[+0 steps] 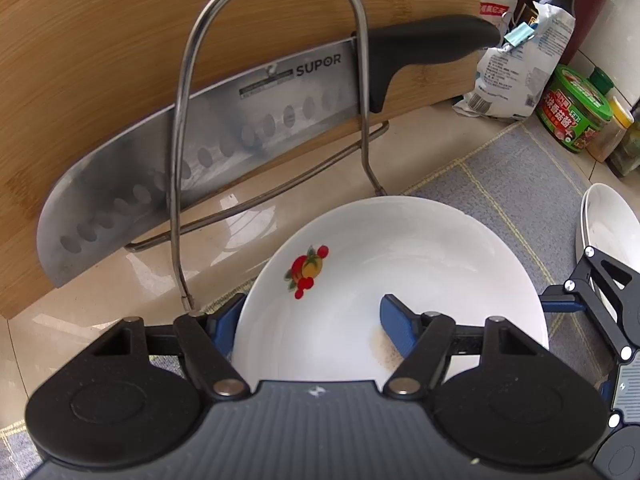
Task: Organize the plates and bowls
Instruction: 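Lift and carry the stained plate with both tools toward the plate stack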
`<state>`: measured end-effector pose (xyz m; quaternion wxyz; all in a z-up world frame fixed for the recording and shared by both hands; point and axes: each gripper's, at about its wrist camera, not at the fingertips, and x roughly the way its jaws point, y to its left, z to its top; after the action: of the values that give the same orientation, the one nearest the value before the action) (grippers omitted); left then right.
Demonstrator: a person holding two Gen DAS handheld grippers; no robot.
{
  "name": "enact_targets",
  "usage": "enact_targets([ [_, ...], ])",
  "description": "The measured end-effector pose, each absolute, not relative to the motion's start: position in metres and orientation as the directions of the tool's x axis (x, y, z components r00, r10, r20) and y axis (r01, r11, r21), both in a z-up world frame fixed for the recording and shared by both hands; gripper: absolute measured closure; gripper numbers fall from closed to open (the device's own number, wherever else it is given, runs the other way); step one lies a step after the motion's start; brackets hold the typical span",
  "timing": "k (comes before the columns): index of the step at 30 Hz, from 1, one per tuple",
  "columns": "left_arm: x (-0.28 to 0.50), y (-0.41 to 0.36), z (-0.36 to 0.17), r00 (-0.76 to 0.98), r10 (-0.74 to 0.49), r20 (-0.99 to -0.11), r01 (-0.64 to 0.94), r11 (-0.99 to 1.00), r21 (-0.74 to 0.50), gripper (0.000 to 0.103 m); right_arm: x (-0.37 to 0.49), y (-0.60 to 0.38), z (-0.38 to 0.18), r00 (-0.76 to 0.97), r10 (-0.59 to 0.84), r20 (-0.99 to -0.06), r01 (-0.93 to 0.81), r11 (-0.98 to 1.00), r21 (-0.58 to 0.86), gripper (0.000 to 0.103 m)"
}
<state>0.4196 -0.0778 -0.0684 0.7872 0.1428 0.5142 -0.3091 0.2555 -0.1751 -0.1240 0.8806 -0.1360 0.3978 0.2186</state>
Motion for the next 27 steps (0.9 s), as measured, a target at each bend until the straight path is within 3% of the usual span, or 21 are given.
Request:
enact_targets([
  [27, 0.406, -0.068, -0.056, 0.201, -0.387, -0.900, 0.682, 0.715, -0.155, 0.035, 0.243, -0.179, -0.121, 0.561, 0.294, -0.774, -0.522, 0.851, -0.055, 0.000],
])
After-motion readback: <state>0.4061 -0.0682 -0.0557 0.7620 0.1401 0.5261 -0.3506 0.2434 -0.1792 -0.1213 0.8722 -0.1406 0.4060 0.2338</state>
